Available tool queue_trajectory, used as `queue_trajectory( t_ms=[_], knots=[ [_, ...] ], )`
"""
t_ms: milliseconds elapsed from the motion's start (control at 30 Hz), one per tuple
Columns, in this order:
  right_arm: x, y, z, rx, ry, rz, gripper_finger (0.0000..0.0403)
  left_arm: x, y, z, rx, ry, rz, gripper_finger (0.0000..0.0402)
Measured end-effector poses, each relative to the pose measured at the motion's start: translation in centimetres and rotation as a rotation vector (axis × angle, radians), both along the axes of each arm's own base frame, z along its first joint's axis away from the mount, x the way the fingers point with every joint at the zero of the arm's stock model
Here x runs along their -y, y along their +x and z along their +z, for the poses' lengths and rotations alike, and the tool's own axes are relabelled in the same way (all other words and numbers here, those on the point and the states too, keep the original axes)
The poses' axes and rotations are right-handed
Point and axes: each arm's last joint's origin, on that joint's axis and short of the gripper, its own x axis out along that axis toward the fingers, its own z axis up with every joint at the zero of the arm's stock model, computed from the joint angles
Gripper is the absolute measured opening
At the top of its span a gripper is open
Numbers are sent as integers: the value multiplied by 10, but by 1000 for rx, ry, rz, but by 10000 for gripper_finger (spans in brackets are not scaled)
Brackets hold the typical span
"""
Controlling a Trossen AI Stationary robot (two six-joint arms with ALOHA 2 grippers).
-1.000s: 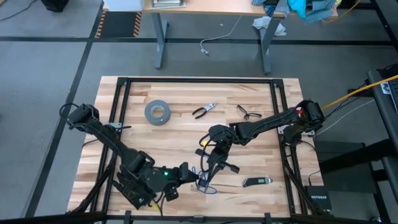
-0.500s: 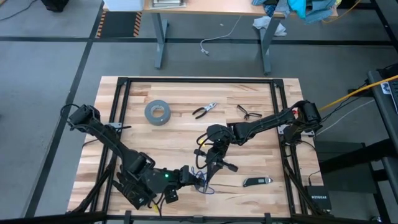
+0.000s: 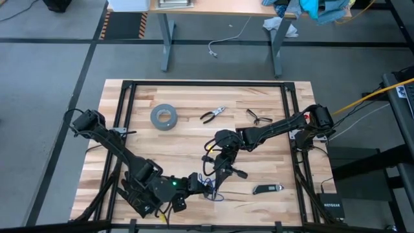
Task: Coil cords
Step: Coil the blue wire cable onto the black spool
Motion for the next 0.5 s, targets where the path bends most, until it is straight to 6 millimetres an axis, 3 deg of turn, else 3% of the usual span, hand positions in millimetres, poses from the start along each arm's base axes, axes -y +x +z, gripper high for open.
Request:
queue_trajectory(
  t_ms=[500],
  knots=[
    [0, 0, 0, -8, 5, 5, 1, -1, 2, 0, 0, 8, -18, 127]
  ],
)
